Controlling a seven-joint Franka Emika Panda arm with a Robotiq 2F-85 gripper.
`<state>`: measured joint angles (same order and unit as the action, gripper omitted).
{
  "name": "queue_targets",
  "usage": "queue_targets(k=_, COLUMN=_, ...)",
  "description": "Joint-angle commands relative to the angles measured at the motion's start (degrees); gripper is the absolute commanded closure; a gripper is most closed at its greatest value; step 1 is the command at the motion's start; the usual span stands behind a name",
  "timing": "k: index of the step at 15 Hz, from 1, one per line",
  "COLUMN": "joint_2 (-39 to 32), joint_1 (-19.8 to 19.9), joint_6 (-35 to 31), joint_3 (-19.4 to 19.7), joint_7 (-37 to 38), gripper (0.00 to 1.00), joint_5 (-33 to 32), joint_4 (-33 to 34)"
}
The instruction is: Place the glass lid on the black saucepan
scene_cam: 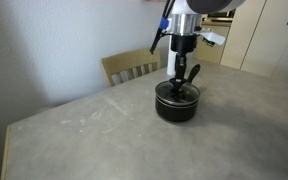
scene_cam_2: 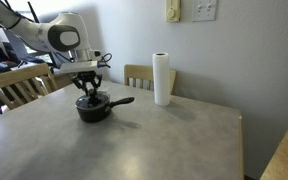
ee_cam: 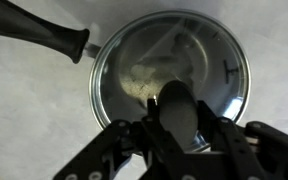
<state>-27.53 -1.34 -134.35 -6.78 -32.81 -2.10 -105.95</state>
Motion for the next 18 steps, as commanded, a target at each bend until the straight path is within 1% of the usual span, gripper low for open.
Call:
queue_targets(k=1, joint_2=-0.5, joint_1=0.4, joint_6=1.9, joint_3=-0.6, joint_7=0.1, gripper=0.84, joint_5=-1.2, joint_4=0.7)
queue_targets(k=13, joint_2=-0.7, joint_1=0.5, joint_6=3.4, joint_3=-1.1, joint_7=-0.8, gripper=0.84, joint_5=-2.1, joint_4=0.5)
queue_targets(k=15, joint_2=-0.7, joint_1=0.5, joint_6=3.8, joint_3=-1.2, joint_7=-1.0, gripper=0.49, joint_5=-2.1, joint_4=0.6)
queue_targets(k=17, joint_2=-0.7, joint_1=0.5, joint_6=4.4, joint_3=-1.3, joint_7=-1.2, gripper=0.37, joint_5=-2.1, joint_4=0.6)
queue_targets(k=18, joint_2=-0.8, joint_1=0.5, joint_6=4.7, joint_3=-1.3, joint_7=-1.3, gripper=0.35, joint_5=-2.1, joint_4=0.6)
